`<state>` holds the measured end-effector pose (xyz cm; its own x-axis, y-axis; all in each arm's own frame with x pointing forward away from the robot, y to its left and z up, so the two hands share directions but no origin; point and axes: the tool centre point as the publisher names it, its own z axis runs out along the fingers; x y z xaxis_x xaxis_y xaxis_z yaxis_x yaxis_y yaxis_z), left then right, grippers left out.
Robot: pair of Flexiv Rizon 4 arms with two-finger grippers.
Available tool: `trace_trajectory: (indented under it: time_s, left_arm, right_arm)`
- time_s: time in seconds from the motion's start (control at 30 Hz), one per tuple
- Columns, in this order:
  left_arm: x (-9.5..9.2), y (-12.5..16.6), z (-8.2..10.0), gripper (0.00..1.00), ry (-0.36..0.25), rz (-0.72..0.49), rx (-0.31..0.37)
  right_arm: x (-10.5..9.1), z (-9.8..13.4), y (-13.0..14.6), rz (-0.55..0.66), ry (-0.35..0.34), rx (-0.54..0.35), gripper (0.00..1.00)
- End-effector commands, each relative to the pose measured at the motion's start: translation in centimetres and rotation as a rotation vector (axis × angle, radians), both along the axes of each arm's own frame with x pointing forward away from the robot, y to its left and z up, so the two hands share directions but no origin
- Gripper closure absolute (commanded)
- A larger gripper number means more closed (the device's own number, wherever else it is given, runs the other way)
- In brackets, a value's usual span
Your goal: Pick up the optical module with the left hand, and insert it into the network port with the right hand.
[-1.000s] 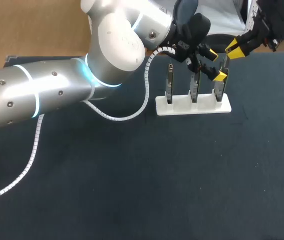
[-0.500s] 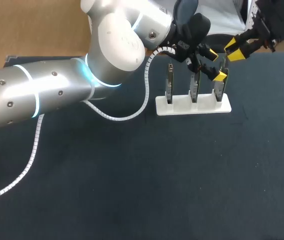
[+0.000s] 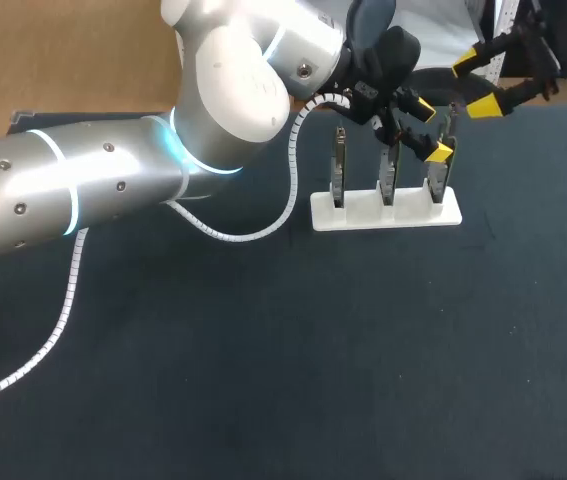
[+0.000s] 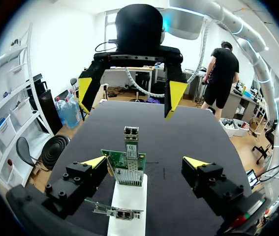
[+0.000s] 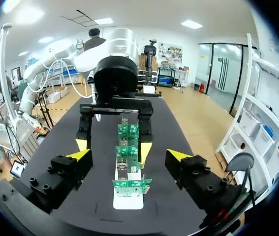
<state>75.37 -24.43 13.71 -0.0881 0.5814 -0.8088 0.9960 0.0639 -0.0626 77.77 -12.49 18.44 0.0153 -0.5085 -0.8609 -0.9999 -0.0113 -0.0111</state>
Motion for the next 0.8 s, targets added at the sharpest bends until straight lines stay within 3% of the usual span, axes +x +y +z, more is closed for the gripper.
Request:
trace_trajectory:
  time_s: [0.03, 0.8]
  left_arm:
    - [0.16, -0.12, 0.07, 0.00, 0.003, -0.001, 0.006]
    - [0.16, -0.12, 0.07, 0.00, 0.003, -0.001, 0.006]
  right_arm:
    - [-0.11, 0.10, 0.40, 0.012, -0.010, 0.004, 1.00]
    - [-0.39, -0.42, 1.01, 0.035, -0.007, -0.022, 1.00]
